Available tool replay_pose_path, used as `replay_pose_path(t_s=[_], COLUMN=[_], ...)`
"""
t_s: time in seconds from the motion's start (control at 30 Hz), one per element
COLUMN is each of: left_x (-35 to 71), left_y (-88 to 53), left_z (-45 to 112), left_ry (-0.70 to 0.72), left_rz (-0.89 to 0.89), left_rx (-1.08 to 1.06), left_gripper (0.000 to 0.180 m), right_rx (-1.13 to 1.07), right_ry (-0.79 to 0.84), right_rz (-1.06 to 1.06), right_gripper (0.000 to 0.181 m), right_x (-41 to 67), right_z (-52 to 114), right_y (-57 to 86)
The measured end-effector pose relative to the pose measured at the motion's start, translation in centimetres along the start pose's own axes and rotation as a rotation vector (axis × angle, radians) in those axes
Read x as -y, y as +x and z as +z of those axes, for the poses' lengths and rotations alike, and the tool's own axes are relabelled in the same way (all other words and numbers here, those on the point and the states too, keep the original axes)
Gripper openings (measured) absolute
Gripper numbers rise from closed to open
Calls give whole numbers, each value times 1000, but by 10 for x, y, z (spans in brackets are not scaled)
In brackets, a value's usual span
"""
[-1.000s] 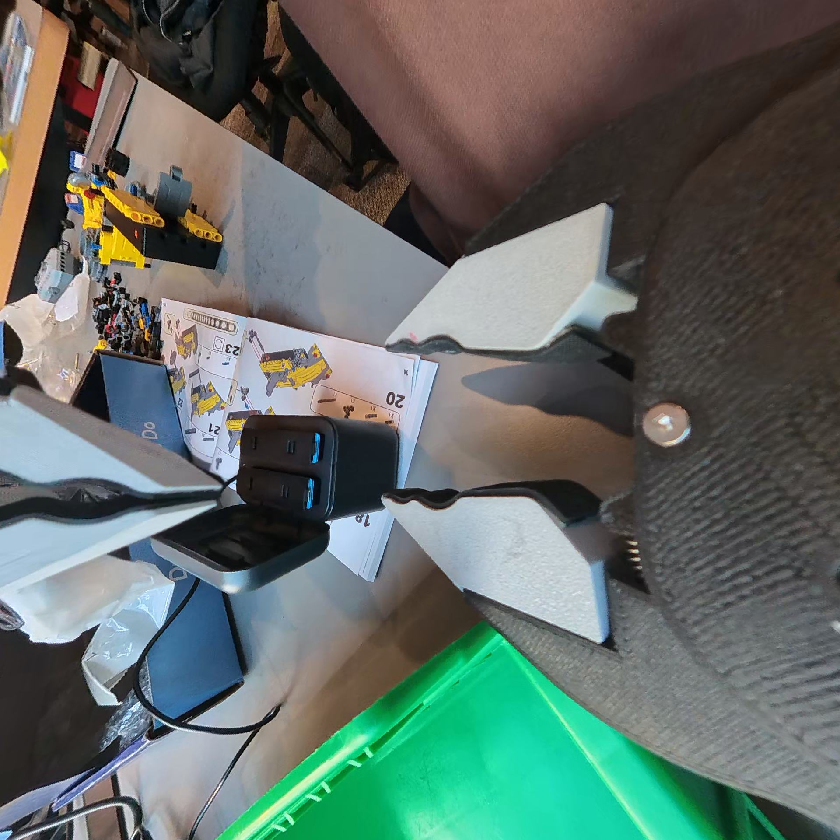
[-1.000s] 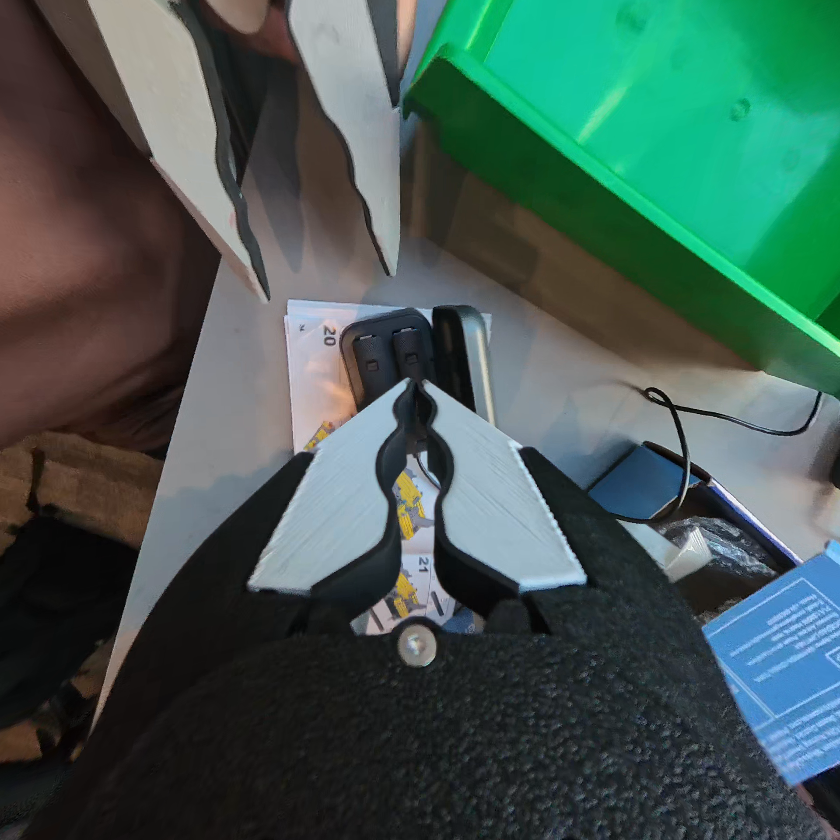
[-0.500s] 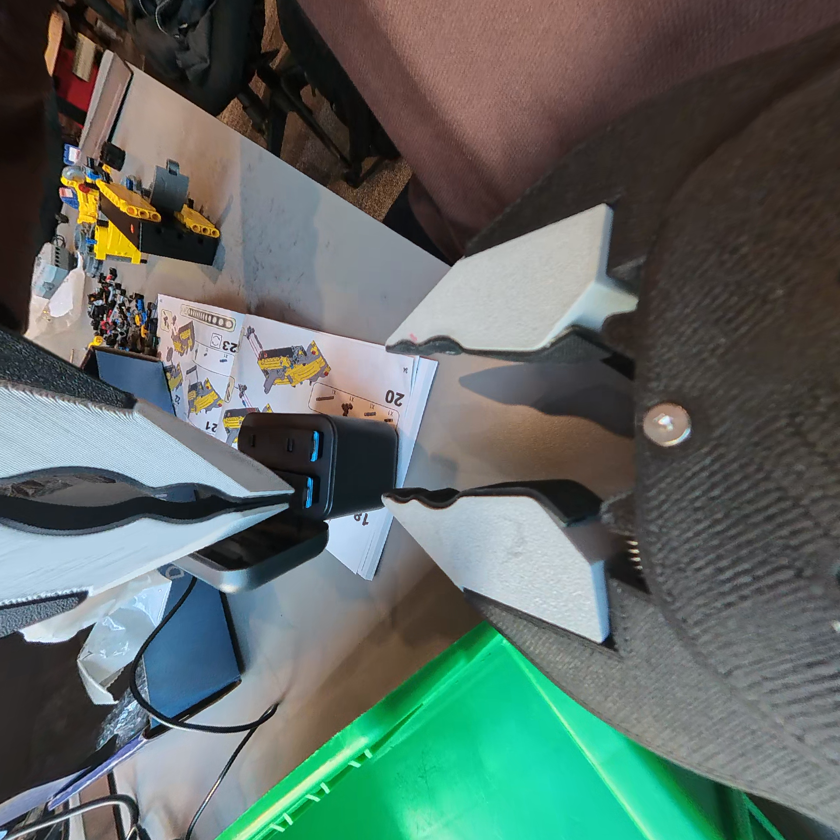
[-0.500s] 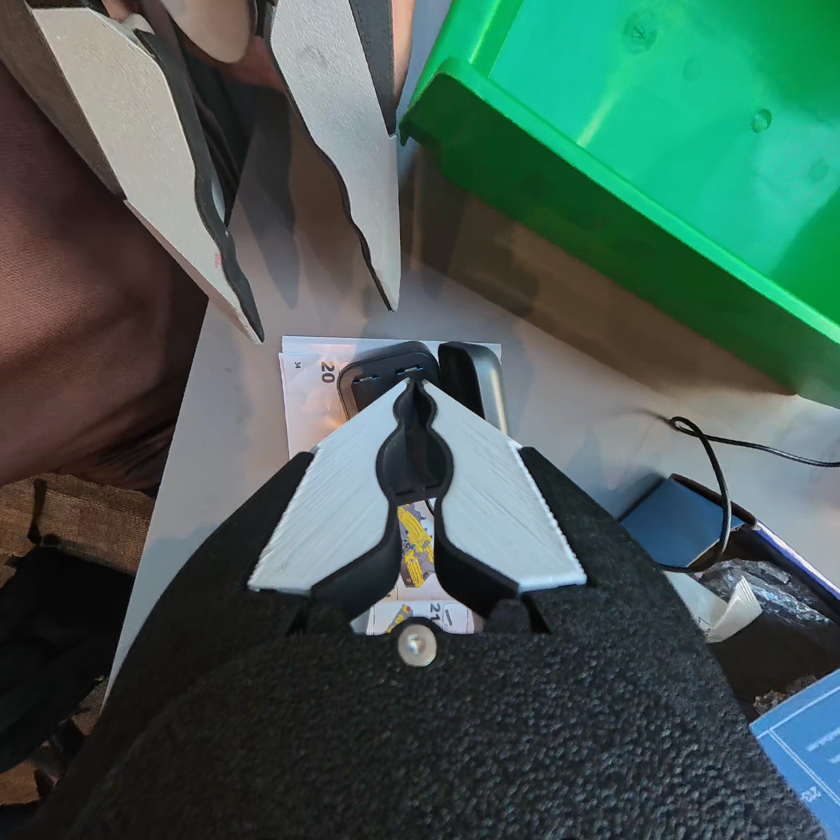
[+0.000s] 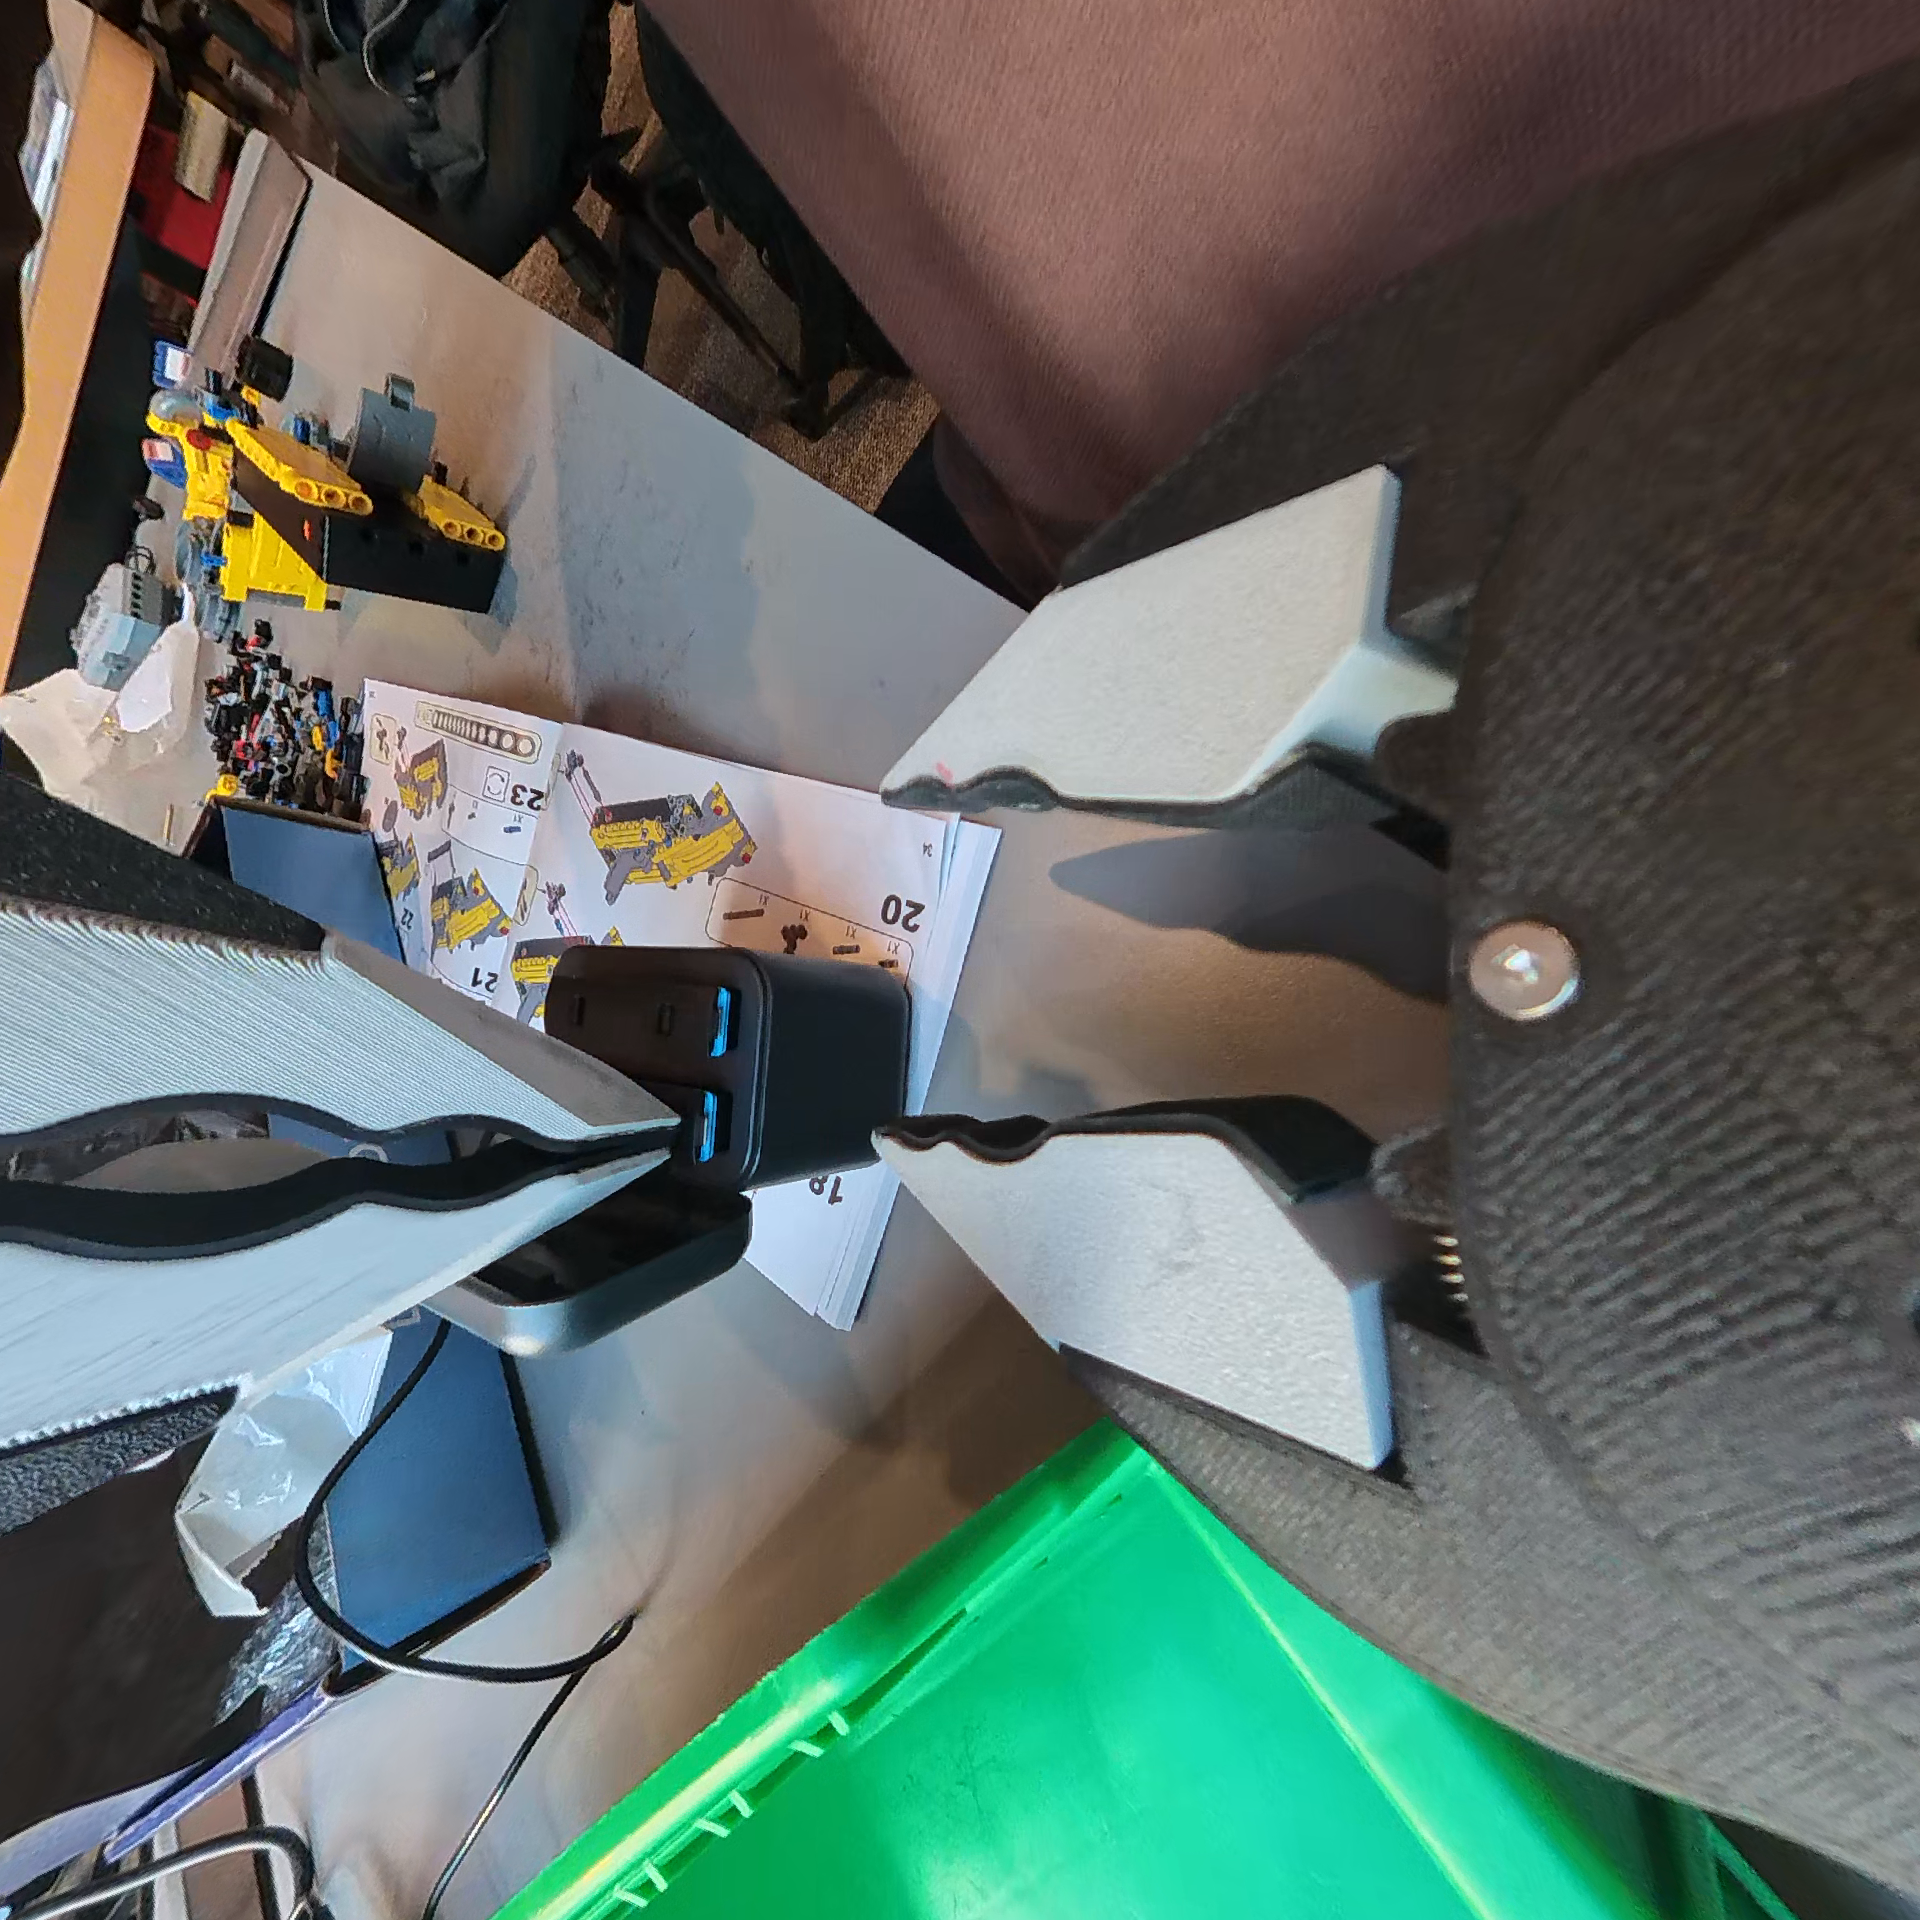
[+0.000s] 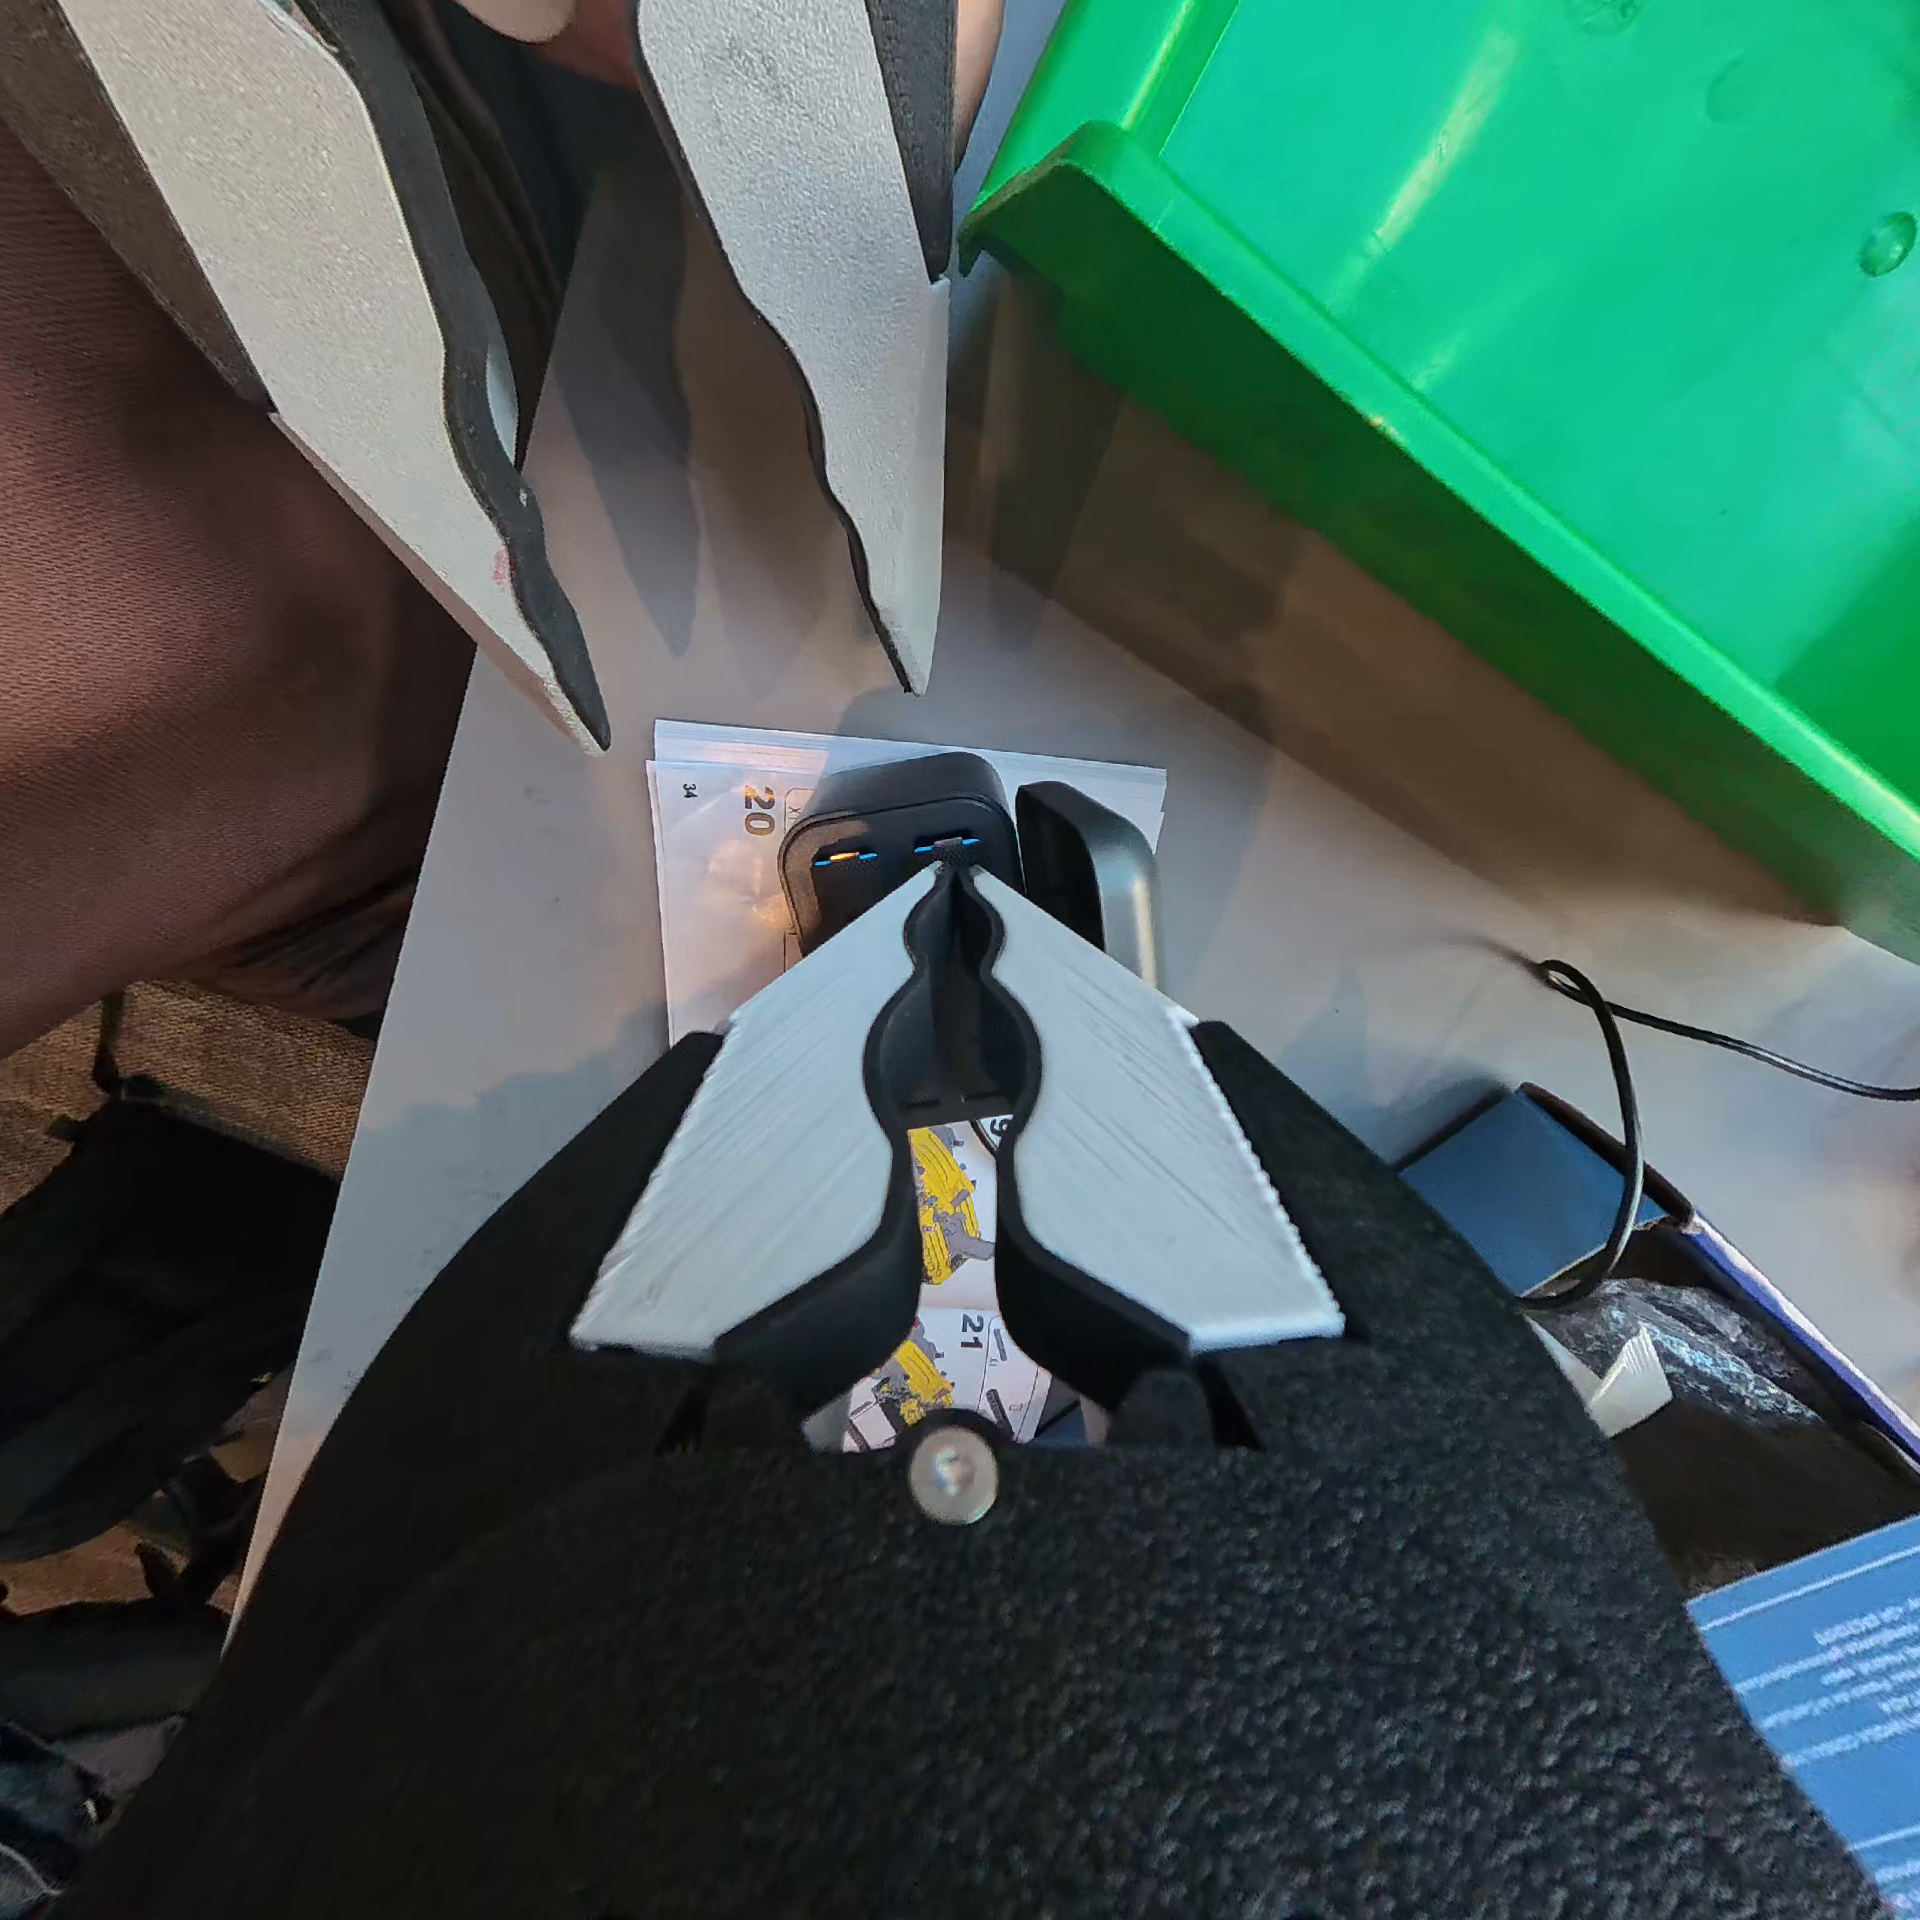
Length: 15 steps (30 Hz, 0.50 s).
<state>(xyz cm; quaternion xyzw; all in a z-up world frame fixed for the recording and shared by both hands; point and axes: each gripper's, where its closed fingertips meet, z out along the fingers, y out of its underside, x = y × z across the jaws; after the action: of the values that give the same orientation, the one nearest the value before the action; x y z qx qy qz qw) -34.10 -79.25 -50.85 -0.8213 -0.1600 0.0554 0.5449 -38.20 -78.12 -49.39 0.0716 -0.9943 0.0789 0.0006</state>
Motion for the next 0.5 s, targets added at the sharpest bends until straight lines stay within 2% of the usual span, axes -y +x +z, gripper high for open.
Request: replay_pose_path(t_s=[0.17,0.5], left_x=[1,0], left_y=[0,0], left_z=[-1,0], left_ry=[6,-2], left_rz=[-3,-6], left_rx=[-3,-3], left_gripper=[57,58], right_rx=[-8,-19], right_ry=[-13,97], right_rz=[-17,89], right_gripper=[0,0], right_x=[1,-13], right_z=[1,-12], right_y=[0,3])
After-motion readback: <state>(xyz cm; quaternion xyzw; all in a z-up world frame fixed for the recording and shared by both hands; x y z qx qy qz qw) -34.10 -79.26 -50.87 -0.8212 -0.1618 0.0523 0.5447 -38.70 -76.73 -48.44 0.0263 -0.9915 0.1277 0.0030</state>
